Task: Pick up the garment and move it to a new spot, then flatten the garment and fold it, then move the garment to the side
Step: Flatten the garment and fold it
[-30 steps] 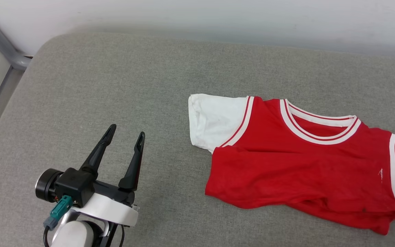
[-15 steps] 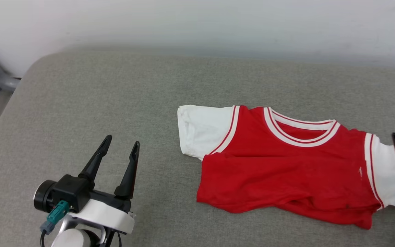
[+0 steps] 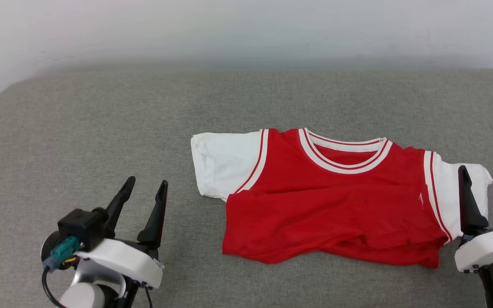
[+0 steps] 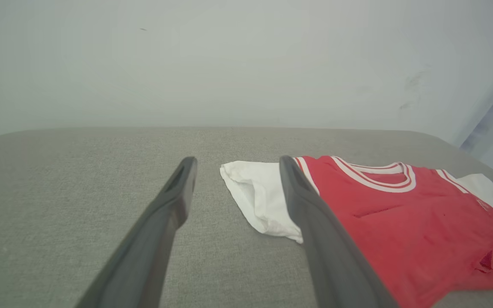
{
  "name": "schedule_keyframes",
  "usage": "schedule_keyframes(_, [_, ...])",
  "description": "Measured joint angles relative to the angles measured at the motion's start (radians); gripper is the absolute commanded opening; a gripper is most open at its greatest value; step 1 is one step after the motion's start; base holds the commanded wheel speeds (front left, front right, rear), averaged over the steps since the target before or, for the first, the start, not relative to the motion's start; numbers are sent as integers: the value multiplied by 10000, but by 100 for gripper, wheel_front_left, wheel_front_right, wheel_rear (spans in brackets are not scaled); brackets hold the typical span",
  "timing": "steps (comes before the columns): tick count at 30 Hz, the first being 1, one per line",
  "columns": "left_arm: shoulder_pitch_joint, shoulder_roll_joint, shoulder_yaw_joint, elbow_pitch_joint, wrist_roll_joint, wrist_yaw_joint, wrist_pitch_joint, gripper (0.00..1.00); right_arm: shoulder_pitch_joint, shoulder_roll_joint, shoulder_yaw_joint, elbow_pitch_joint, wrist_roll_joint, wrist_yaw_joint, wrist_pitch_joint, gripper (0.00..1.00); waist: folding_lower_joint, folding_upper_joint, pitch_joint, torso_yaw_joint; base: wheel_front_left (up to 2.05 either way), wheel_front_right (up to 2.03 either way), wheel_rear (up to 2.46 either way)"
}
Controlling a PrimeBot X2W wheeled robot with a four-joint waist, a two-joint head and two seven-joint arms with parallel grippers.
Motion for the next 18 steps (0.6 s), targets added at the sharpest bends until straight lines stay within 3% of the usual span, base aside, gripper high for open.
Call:
schedule_keyframes(1, [0, 0, 0, 0, 0, 0, 0, 100, 0, 0, 0, 0, 0, 0, 0, 100, 0, 0, 0, 0, 0, 0, 0])
schedule_keyframes(15, [-4524, 2109, -932, 997, -1789, -299, 7467, 100, -693, 569, -301, -244, -732, -2, -353, 100, 2, 0, 1694, -1116, 0, 0, 0])
schedule_keyframes(18, [-5437, 2351, -1062, 1459, -2111, -314, 8610, 100, -816, 619, -186, -238, -777, -2, -454, 100, 2, 0, 2034, -1312, 0, 0, 0])
